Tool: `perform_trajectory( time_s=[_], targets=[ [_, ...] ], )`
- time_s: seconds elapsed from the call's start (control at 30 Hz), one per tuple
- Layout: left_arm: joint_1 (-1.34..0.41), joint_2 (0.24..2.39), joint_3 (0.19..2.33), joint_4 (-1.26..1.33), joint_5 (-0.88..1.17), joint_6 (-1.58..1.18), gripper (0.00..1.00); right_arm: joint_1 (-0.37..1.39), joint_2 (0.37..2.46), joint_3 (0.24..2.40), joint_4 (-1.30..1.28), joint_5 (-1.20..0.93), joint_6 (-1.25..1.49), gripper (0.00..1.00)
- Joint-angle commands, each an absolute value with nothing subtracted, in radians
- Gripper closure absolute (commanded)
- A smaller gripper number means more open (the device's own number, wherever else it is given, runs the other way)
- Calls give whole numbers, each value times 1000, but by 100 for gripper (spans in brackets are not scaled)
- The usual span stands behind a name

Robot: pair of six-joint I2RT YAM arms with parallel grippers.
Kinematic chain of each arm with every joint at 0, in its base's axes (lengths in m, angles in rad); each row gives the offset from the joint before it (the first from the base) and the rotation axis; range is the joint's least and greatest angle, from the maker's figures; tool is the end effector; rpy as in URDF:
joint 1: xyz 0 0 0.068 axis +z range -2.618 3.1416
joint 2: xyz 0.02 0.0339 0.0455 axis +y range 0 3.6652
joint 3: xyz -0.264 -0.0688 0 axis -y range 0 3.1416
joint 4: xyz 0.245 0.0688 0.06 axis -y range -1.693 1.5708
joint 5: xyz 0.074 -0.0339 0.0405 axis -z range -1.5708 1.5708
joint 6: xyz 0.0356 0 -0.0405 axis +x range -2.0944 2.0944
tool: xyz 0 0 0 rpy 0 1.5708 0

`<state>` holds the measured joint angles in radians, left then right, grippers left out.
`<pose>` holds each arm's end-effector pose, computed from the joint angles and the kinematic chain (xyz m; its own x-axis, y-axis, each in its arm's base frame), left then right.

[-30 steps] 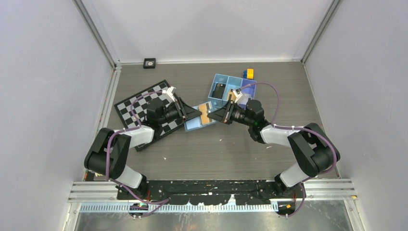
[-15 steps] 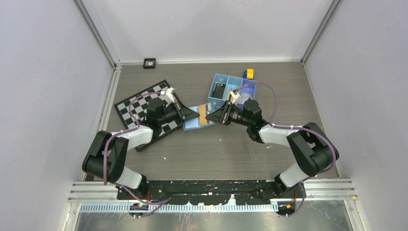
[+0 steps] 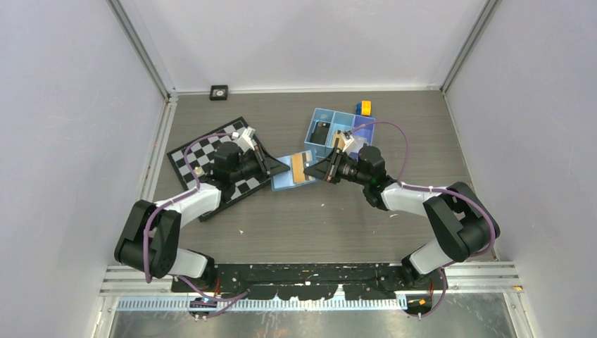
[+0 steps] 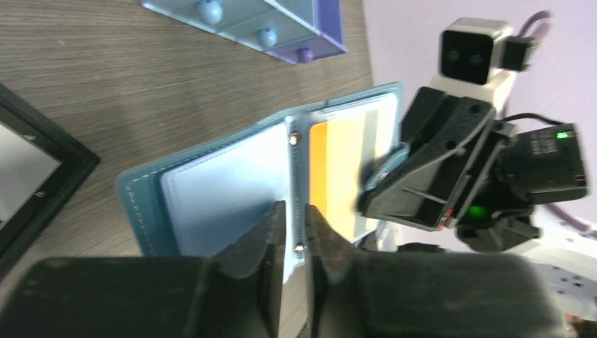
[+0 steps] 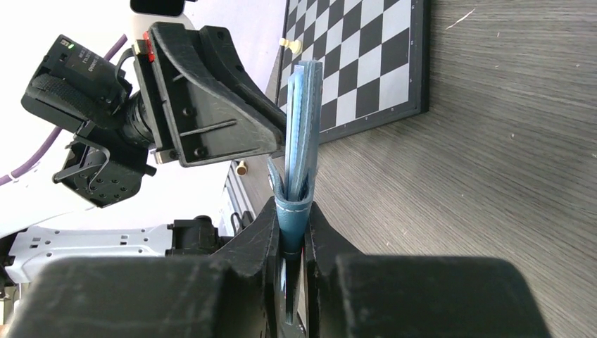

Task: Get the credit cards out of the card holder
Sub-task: Remove the credit card from the card holder.

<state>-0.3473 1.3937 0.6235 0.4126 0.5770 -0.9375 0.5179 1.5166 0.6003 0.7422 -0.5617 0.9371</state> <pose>0.2646 -0.1164 0.2095 -0.8120 -0.4245 -0.4004 0.1879 0.4595 -0.8681 0.2556 0.1675 0.2012 -0.7941 0.3325 -0.5088 -0.3967 0.3508 0.8483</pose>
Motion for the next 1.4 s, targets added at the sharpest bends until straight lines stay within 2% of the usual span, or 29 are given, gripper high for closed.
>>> perform_trajectory(
  time_s=[0.0, 0.2, 0.43, 0.67, 0.77, 0.9, 1.1, 1.37],
  targets=[
    [-347, 1409, 603, 620, 651, -1010, 75, 512, 1465, 601, 796, -555, 928, 99],
    [-352, 1449, 588, 756, 703, -1064, 58, 512, 1471, 601, 812, -567, 937, 100],
    [-359, 1502, 616, 732, 724, -1074, 58, 512, 1499, 599, 900, -615, 985, 100],
    [-359, 1555, 605, 994, 801, -1221, 65, 512, 1521, 597, 949, -629, 1020, 100],
    [-359, 1578, 602, 1088, 816, -1269, 76, 512, 1523, 600, 940, -626, 1018, 100],
    [-355, 1578, 600, 1108, 817, -1274, 99, 508, 1521, 599, 929, -617, 1015, 98],
    [-325, 1560, 575, 1106, 798, -1276, 100, 485, 1504, 580, 917, -586, 1018, 85],
    [-299, 1547, 562, 1016, 768, -1241, 100, 453, 1481, 550, 926, -556, 1032, 84]
  ],
)
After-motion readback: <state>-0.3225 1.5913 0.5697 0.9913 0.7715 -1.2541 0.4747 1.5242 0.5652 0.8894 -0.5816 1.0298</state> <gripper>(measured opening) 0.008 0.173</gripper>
